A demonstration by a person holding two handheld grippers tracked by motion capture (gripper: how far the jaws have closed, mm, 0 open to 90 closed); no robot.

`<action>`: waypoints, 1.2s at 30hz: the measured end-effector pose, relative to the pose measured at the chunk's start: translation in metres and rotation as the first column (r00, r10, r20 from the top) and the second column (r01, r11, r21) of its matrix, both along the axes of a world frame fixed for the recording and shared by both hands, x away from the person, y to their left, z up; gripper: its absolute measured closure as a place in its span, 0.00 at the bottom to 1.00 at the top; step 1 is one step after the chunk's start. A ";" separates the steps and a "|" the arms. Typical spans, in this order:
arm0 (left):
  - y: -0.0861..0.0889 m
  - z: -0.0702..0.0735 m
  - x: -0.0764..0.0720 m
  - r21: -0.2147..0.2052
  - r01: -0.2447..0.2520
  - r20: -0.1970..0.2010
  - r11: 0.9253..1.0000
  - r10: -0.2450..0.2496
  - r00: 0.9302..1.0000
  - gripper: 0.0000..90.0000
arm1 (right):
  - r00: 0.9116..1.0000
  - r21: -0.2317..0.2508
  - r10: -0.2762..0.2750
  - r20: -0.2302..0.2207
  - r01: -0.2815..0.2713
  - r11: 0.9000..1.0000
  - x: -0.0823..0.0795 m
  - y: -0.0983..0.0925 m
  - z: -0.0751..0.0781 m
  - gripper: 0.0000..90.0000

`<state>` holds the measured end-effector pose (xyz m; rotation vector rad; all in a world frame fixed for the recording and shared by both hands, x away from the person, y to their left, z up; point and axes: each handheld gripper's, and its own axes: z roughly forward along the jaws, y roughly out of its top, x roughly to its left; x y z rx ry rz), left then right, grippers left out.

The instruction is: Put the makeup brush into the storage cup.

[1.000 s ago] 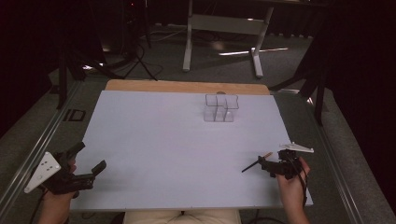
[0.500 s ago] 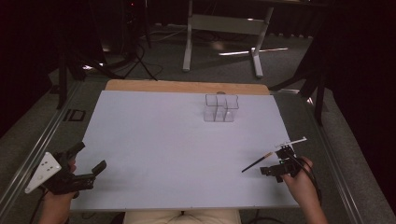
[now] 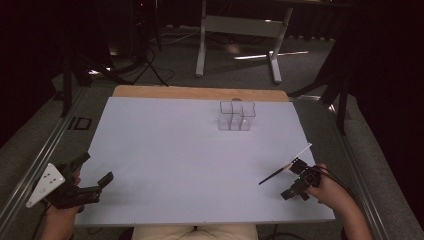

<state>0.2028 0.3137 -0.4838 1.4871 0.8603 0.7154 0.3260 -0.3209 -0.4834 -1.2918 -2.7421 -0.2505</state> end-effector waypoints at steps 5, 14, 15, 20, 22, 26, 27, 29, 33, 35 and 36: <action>0.000 0.000 -0.001 0.004 -0.002 0.000 1.000 0.002 1.000 0.01 | 0.998 -0.041 0.053 -0.038 -0.054 0.998 0.004 0.007 0.004 0.15; 0.002 -0.001 -0.002 -0.004 -0.005 -0.005 1.000 0.005 1.000 0.01 | 0.930 -0.015 0.367 0.002 -0.367 0.930 0.003 0.024 0.012 0.14; 0.002 -0.001 -0.002 -0.008 -0.005 -0.004 1.000 0.005 1.000 0.01 | 0.907 -0.045 0.419 0.038 -0.417 0.908 0.001 0.026 0.012 0.14; 0.004 -0.001 -0.003 -0.010 -0.010 -0.007 1.000 0.010 1.000 0.01 | 0.876 -0.060 0.481 0.040 -0.478 0.876 0.003 0.033 0.009 0.16; 0.004 -0.001 -0.004 -0.011 -0.012 -0.007 1.000 0.012 1.000 0.01 | 0.854 -0.078 0.519 0.042 -0.515 0.853 0.003 0.034 0.008 0.16; 0.004 -0.001 -0.005 -0.010 -0.017 -0.009 1.000 0.017 1.000 0.01 | 0.830 -0.082 0.557 0.019 -0.554 0.829 0.007 0.035 0.007 0.22; 0.004 -0.001 -0.006 -0.008 -0.019 -0.010 1.000 0.019 1.000 0.01 | 0.819 -0.090 0.574 0.023 -0.570 0.817 0.008 0.036 0.007 0.23; 0.005 -0.002 -0.006 -0.007 -0.024 -0.012 1.000 0.024 1.000 0.01 | 0.809 -0.091 0.587 0.026 -0.583 0.807 0.011 0.036 0.008 0.23; 0.006 -0.003 -0.009 -0.014 -0.045 -0.018 0.999 0.045 0.999 0.01 | 0.753 -0.115 0.655 0.067 -0.646 0.755 0.013 0.038 0.012 0.30; 0.007 -0.003 -0.010 -0.011 -0.057 -0.023 0.998 0.057 0.998 0.01 | 0.672 -0.149 0.737 0.070 -0.724 0.674 0.019 0.041 0.013 0.40; 0.008 -0.003 -0.011 -0.012 -0.063 -0.025 0.998 0.063 0.998 0.01 | 0.666 -0.151 0.743 0.063 -0.730 0.667 0.022 0.043 0.012 0.40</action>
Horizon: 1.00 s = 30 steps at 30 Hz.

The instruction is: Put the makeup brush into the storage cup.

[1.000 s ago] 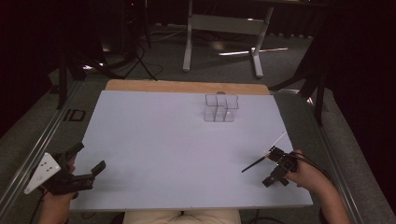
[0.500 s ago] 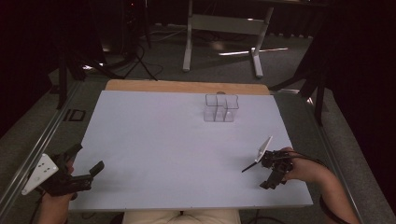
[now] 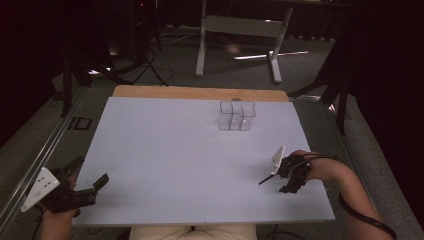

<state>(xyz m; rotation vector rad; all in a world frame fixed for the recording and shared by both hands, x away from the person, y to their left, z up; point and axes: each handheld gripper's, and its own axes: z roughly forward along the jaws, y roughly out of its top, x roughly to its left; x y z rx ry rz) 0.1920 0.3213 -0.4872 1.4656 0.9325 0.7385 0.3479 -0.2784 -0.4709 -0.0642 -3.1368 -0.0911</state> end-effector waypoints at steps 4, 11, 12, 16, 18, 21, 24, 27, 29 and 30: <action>0.002 0.000 -0.004 0.002 -0.024 -0.002 1.000 0.024 1.000 0.01 | 0.999 -0.009 0.039 0.028 -0.039 0.999 0.010 0.003 -0.001 0.42; 0.008 -0.002 -0.012 0.008 -0.072 -0.017 0.997 0.072 0.997 0.01 | 0.996 -0.028 0.086 0.036 -0.085 0.996 0.021 0.011 -0.006 0.39; 0.009 -0.003 -0.012 0.008 -0.076 -0.020 0.997 0.077 0.997 0.01 | 0.993 -0.020 0.114 0.036 -0.114 0.993 0.022 0.012 -0.005 0.46; 0.011 -0.003 -0.016 0.013 -0.096 -0.026 0.995 0.096 0.995 0.01 | 0.987 0.011 0.159 0.013 -0.159 0.987 0.026 0.015 -0.004 0.59; 0.012 -0.004 -0.018 0.014 -0.104 -0.027 0.994 0.105 0.994 0.01 | 0.985 0.031 0.173 0.000 -0.173 0.984 0.028 0.016 -0.005 0.65; 0.015 -0.004 -0.022 0.013 -0.120 -0.029 0.993 0.120 0.992 0.01 | 0.981 0.025 0.195 -0.006 -0.195 0.981 0.031 0.018 -0.009 0.66; 0.017 -0.004 -0.025 0.012 -0.133 -0.030 0.991 0.134 0.991 0.01 | 0.970 0.011 0.242 0.003 -0.242 0.970 0.033 0.018 -0.013 0.68; 0.018 -0.004 -0.027 0.016 -0.142 -0.034 0.990 0.142 0.989 0.01 | 0.954 -0.010 0.301 0.003 -0.301 0.954 0.034 0.019 -0.016 0.72; 0.018 -0.005 -0.028 0.018 -0.145 -0.035 0.989 0.146 0.989 0.01 | 0.938 -0.018 0.346 0.006 -0.346 0.938 0.035 0.019 -0.017 0.75; 0.018 -0.005 -0.028 0.021 -0.148 -0.035 0.989 0.148 0.988 0.01 | 0.929 -0.021 0.369 0.012 -0.369 0.929 0.036 0.020 -0.018 0.76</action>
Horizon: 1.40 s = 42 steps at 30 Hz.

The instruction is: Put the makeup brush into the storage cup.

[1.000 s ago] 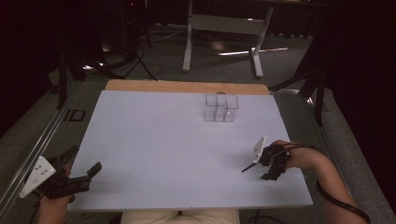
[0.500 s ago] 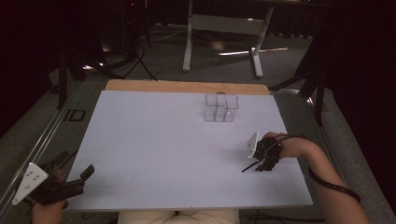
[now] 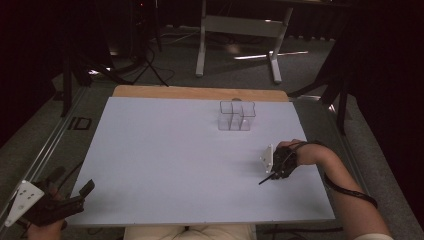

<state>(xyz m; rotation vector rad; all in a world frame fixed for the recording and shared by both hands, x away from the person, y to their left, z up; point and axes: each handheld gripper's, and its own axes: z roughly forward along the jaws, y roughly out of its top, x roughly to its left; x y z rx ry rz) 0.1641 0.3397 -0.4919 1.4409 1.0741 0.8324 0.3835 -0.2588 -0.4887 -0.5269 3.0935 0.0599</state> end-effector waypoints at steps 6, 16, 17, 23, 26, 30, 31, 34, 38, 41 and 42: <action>0.000 0.000 -0.002 0.007 -0.010 -0.002 1.000 0.010 1.000 0.01 | 0.998 0.000 0.064 -0.015 -0.064 0.998 0.003 0.000 -0.004 0.80; 0.000 0.000 -0.003 0.022 -0.013 -0.008 1.000 0.013 1.000 0.01 | 0.997 -0.006 0.070 -0.033 -0.070 0.998 0.006 -0.004 -0.012 0.82; 0.000 0.000 -0.003 0.022 -0.012 -0.007 1.000 0.012 1.000 0.01 | 0.997 -0.005 0.066 -0.034 -0.066 0.998 0.006 -0.004 -0.012 0.82; 0.000 0.000 -0.004 0.025 -0.013 -0.004 1.000 0.013 1.000 0.01 | 0.998 -0.019 0.039 -0.040 -0.040 0.999 0.009 -0.001 -0.013 0.90; 0.000 0.000 -0.004 0.023 -0.014 -0.001 1.000 0.014 1.000 0.01 | 0.998 -0.029 0.041 -0.038 -0.042 0.999 0.010 0.001 -0.013 0.93; -0.001 0.000 -0.004 0.027 -0.011 0.000 1.000 0.011 1.000 0.01 | 0.998 -0.053 0.029 -0.048 -0.032 0.998 0.012 0.005 -0.012 0.94; -0.001 0.001 -0.004 0.027 -0.010 0.001 1.000 0.010 1.000 0.01 | 0.998 -0.062 0.007 -0.069 -0.011 0.998 0.014 0.006 -0.012 0.94; -0.001 0.001 -0.003 0.026 -0.003 0.004 1.000 0.003 1.000 0.01 | 0.996 -0.069 -0.040 -0.084 0.034 0.997 0.014 0.007 -0.009 0.94; -0.004 0.001 0.001 0.033 0.014 0.003 0.999 -0.014 1.000 0.01 | 0.995 -0.056 -0.071 -0.075 0.067 0.996 0.012 0.008 0.000 0.94; -0.008 0.001 0.004 0.035 0.031 0.007 0.999 -0.031 1.000 0.01 | 0.994 -0.049 -0.095 -0.060 0.092 0.995 0.010 0.010 0.009 0.94; -0.009 0.002 0.005 0.035 0.037 0.008 0.999 -0.037 0.999 0.01 | 0.990 -0.051 -0.124 -0.060 0.121 0.991 0.010 0.011 0.012 0.94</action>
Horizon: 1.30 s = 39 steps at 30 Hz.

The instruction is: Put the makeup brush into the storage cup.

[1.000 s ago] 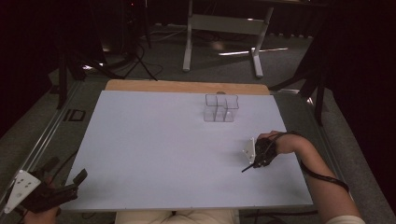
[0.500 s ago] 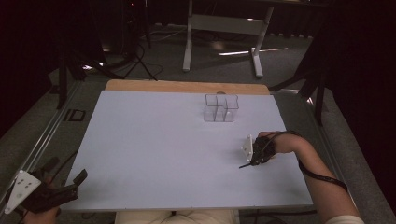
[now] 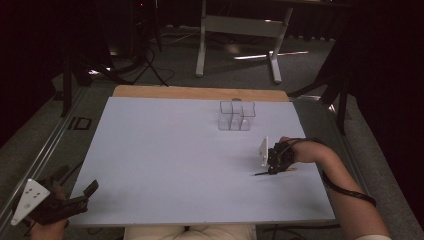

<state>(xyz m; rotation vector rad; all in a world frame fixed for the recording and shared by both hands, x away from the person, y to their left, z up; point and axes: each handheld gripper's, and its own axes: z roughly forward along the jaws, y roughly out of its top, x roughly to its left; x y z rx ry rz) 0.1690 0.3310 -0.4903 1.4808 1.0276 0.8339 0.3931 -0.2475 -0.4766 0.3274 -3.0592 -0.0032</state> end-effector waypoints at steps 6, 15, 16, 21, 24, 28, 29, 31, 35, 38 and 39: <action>-0.009 0.000 0.008 -0.004 0.073 -0.004 0.997 -0.073 0.997 0.01 | 0.998 0.032 -0.066 0.008 0.066 0.997 -0.005 0.010 0.019 0.94; -0.033 0.000 0.023 -0.004 0.209 -0.015 0.978 -0.209 0.978 0.01 | 0.997 0.132 -0.072 -0.002 0.072 0.989 -0.018 0.030 0.033 0.94; -0.036 -0.001 0.024 0.004 0.222 -0.020 0.975 -0.222 0.975 0.01 | 0.998 0.141 -0.067 -0.003 0.067 0.988 -0.019 0.031 0.034 0.94; -0.049 -0.002 0.032 0.014 0.281 -0.034 0.960 -0.280 0.959 0.01 | 0.997 0.165 -0.077 0.000 0.076 0.983 -0.023 0.042 0.039 0.94; -0.057 -0.004 0.038 0.008 0.312 -0.045 0.950 -0.312 0.949 0.01 | 0.995 0.148 -0.096 0.015 0.093 0.985 -0.024 0.047 0.041 0.94; -0.071 -0.004 0.046 0.014 0.371 -0.088 0.929 -0.368 0.926 0.01 | 0.994 0.162 -0.108 0.031 0.102 0.982 -0.024 0.055 0.045 0.94; -0.076 -0.003 0.048 -0.001 0.391 -0.100 0.920 -0.389 0.916 0.01 | 0.993 0.164 -0.108 0.037 0.101 0.981 -0.024 0.057 0.046 0.94; -0.080 -0.001 0.052 -0.039 0.409 -0.118 0.912 -0.410 0.904 0.01 | 0.994 0.169 -0.105 0.043 0.096 0.981 -0.025 0.061 0.049 0.94; -0.092 0.006 0.064 -0.061 0.448 -0.134 0.892 -0.452 0.882 0.01 | 0.993 0.178 -0.100 0.056 0.089 0.980 -0.027 0.067 0.054 0.94; -0.105 0.014 0.073 -0.049 0.481 -0.141 0.876 -0.482 0.865 0.01 | 0.993 0.190 -0.094 0.068 0.080 0.979 -0.028 0.071 0.059 0.94; -0.108 0.016 0.075 -0.046 0.488 -0.144 0.872 -0.489 0.860 0.01 | 0.993 0.191 -0.090 0.070 0.075 0.979 -0.029 0.072 0.061 0.94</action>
